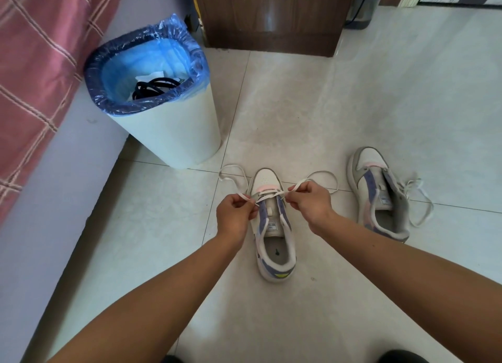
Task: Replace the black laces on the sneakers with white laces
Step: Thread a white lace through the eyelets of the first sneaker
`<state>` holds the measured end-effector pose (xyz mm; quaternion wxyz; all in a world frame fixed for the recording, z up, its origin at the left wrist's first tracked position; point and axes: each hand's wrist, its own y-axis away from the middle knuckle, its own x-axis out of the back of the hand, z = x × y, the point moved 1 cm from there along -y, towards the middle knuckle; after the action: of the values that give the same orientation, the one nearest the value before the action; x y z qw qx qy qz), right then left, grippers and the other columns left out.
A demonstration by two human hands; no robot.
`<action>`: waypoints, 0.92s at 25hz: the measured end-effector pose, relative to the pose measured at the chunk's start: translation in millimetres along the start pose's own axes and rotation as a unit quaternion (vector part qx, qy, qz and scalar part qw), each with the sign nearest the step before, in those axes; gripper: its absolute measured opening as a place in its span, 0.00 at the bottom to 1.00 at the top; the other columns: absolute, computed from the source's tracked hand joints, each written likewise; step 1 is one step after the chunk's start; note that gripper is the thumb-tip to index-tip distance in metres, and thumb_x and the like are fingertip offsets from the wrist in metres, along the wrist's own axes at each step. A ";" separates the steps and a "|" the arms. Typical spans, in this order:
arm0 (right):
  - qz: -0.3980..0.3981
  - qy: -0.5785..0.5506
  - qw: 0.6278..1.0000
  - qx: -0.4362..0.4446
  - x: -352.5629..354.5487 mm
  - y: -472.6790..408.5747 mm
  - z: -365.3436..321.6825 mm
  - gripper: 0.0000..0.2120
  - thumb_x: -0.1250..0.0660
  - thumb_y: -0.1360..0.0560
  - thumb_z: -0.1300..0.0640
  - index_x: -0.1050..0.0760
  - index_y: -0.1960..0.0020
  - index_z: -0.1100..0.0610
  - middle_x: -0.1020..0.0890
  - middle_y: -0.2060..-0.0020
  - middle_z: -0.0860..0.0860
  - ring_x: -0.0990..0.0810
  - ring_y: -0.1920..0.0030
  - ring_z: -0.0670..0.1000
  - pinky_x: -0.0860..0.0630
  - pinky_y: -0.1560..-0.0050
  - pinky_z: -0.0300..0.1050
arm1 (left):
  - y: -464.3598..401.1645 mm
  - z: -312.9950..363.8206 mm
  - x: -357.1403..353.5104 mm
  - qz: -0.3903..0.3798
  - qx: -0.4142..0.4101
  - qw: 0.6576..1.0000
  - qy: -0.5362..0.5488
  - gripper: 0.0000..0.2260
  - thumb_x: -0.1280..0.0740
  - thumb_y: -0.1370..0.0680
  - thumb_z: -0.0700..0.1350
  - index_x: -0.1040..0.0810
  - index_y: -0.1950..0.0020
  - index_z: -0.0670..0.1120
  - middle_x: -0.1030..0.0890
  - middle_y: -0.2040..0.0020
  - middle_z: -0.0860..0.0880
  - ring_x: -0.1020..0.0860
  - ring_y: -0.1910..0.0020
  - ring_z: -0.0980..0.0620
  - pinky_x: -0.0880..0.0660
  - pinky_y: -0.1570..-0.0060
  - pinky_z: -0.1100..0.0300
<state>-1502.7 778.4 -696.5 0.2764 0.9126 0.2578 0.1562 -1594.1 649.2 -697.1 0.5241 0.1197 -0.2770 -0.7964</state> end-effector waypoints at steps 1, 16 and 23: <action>-0.006 0.010 1.000 0.008 -0.9 1.8 0.7 0.10 0.30 0.31 0.71 0.26 0.64 0.58 0.22 0.67 0.52 0.24 0.65 0.48 0.25 0.58 0.42 | 0.2 -0.3 -0.4 0.001 0.003 1.000 -0.006 0.04 0.32 0.25 0.34 0.25 0.58 0.40 0.21 0.64 0.44 0.21 0.66 0.50 0.20 0.59 0.59; -0.026 0.133 0.990 0.047 -4.3 12.2 3.3 0.07 0.30 0.27 0.61 0.21 0.61 0.64 0.24 0.71 0.50 0.30 0.69 0.45 0.31 0.64 0.37 | -7.6 0.9 -2.1 0.000 -0.120 0.973 -0.199 0.04 0.27 0.28 0.42 0.22 0.58 0.44 0.18 0.62 0.50 0.20 0.59 0.51 0.24 0.55 0.57; -0.044 0.249 0.959 0.126 -6.9 18.5 2.3 0.11 0.32 0.27 0.60 0.23 0.64 0.66 0.25 0.71 0.54 0.31 0.69 0.48 0.33 0.65 0.41 | -9.2 7.6 7.4 -0.069 -0.210 0.927 -0.304 0.04 0.29 0.27 0.41 0.23 0.57 0.44 0.20 0.61 0.49 0.22 0.59 0.51 0.26 0.57 0.58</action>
<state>-1500.3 760.4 -688.5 0.0929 0.8600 0.3763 0.3318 -1607.9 647.6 -695.4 0.3715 -0.2221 -0.2403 -0.8689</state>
